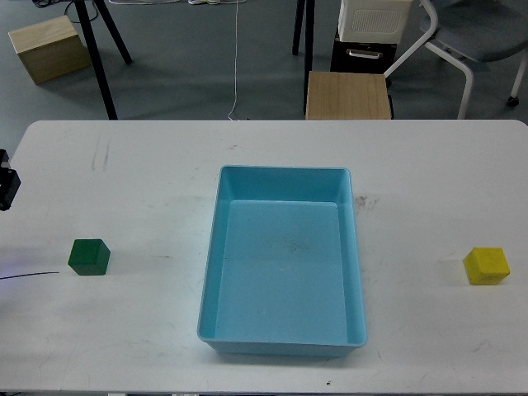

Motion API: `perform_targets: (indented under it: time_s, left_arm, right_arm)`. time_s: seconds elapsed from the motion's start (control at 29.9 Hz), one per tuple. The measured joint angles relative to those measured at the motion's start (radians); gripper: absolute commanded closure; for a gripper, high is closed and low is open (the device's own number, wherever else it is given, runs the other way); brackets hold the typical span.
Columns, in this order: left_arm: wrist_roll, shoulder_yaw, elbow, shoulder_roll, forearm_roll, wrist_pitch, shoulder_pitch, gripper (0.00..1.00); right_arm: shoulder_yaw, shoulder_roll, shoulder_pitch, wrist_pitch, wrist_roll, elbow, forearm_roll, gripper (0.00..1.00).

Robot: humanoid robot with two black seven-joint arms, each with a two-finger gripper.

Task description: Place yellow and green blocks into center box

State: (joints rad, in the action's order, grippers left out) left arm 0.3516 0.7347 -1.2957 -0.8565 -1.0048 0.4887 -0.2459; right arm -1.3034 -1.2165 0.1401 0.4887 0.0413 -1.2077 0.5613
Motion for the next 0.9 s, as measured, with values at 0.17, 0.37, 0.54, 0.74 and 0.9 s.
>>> perform_targets:
  time_s: [0.17,0.37,0.54,0.74,0.9]
  left_arm:
    - [0.004,0.000,-0.001,-0.001,0.000,0.000,0.000,0.00]
    - [0.007,0.000,-0.001,-0.002,0.000,0.000,0.000,0.00]
    - [0.008,0.000,-0.001,-0.002,0.000,0.000,0.000,0.00]
    - [0.008,0.000,-0.001,-0.008,0.000,0.000,0.000,0.00]
    - [0.008,0.000,-0.012,-0.016,0.000,0.000,0.004,0.00]
  right_arm:
    - [0.000,-0.095,0.001,0.000,-0.012,0.043,-0.104,0.02]
    - [-0.002,-0.201,-0.006,0.000,-0.081,0.103,-0.250,0.02]
    - [-0.002,-0.289,-0.058,0.000,-0.099,0.105,-0.376,0.02]
    - [0.006,-0.342,-0.235,0.000,-0.101,0.085,-0.835,0.02]
    - [0.021,-0.334,-0.439,-0.001,-0.101,-0.031,-1.323,0.02]
